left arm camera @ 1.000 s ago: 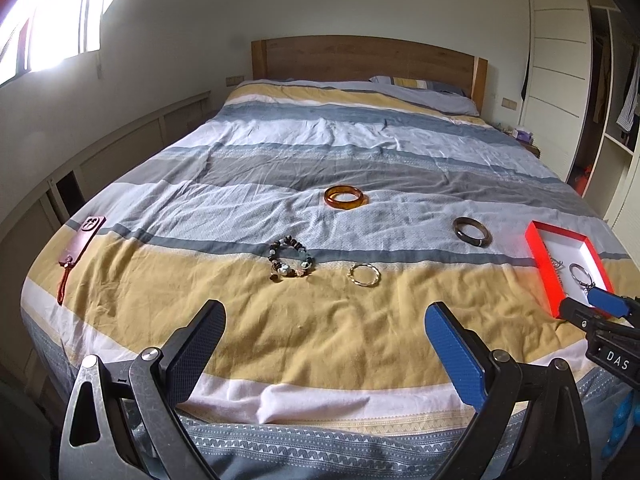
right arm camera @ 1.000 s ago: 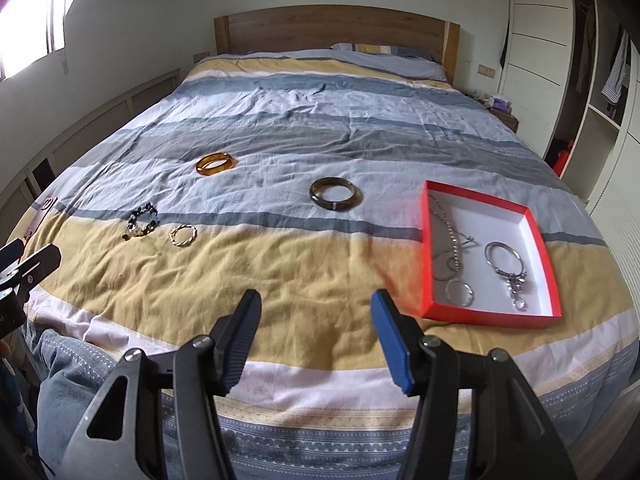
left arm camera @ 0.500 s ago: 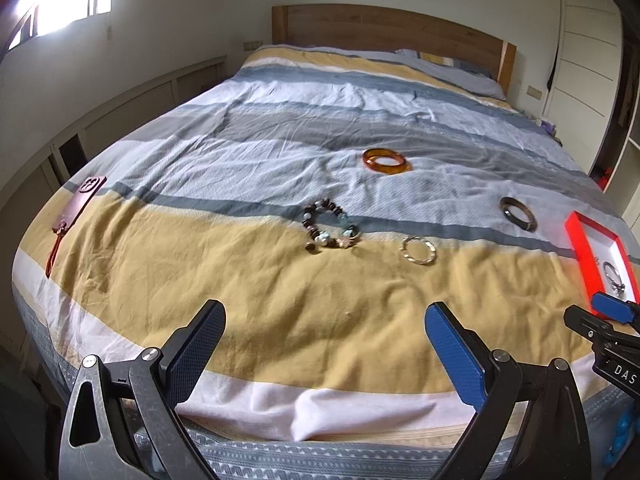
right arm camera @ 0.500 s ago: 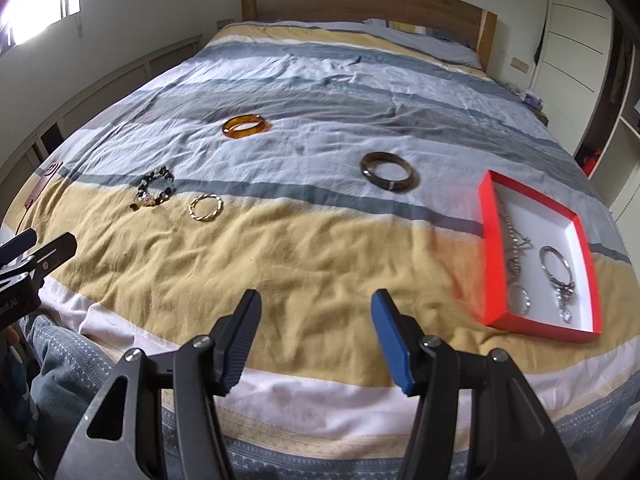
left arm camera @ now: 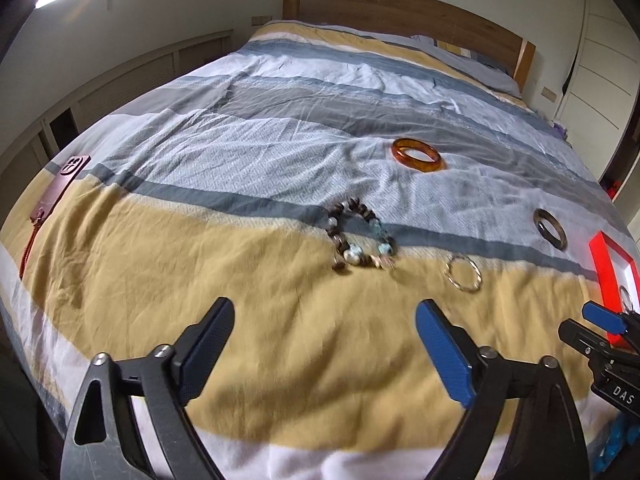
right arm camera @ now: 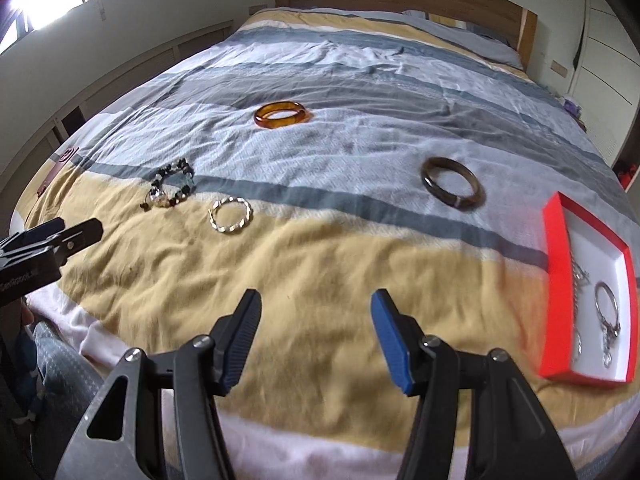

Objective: Organize jewelry
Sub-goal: 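Grasp the beaded bracelet with the left tool while the right tool grasps the twisted silver ring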

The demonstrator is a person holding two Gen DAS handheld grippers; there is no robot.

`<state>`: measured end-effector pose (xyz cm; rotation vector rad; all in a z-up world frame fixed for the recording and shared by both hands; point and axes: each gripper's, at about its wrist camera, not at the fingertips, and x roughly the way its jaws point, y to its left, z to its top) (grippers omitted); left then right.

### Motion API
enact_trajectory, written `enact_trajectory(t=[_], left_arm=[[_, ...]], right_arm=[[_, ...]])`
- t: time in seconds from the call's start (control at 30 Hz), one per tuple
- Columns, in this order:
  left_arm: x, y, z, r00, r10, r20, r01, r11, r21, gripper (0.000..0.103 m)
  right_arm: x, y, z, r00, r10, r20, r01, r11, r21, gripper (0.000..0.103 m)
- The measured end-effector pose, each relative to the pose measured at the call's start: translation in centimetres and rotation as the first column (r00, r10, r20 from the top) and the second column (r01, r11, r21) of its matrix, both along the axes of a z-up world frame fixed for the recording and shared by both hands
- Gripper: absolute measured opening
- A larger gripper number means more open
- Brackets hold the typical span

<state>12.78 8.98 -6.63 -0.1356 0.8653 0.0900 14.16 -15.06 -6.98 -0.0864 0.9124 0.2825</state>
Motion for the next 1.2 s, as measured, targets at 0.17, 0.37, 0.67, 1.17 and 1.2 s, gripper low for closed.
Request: enact_trajectory(t=[0.17,0.37,0.67,1.17,1.2], left_arm=[[3.6,1.3,-0.5,1.000,-0.008,-0.012,0.007,0.997,-0.071,0.083],[7.0,1.5,-2.0,0.999,-0.001,-0.049,-0.002,0.998,-0.065,0.082],[10.5,1.7,-5.4,0.993,0.010,-0.117,-0.013,1.000,-0.024,0.062],[12.2,-0.5,-5.7,0.998,-0.015,-0.059,0.018,0.998,0.053,0.010],[12.1,-0.5,-5.5,0.999,-0.012,-0.050,0.015,0.999,0.046,0.010]], right_arm=[[2.8,2.4,0.1,0.997,0.077,0.011,-0.077,0.997,0.026,0.054],[5.2,4.9,-1.3,0.991,0.132,-0.009,-0.132,0.990,0.043,0.054],[8.4,7.0,-4.2,0.984,0.171,-0.043,-0.172,0.985,-0.012,0.037],[10.9,9.1,-6.2,0.977,0.212,-0.022,-0.212,0.977,-0.008,0.007],[10.8,8.8,-5.8,0.977,0.211,-0.019,-0.211,0.977,0.011,0.006]])
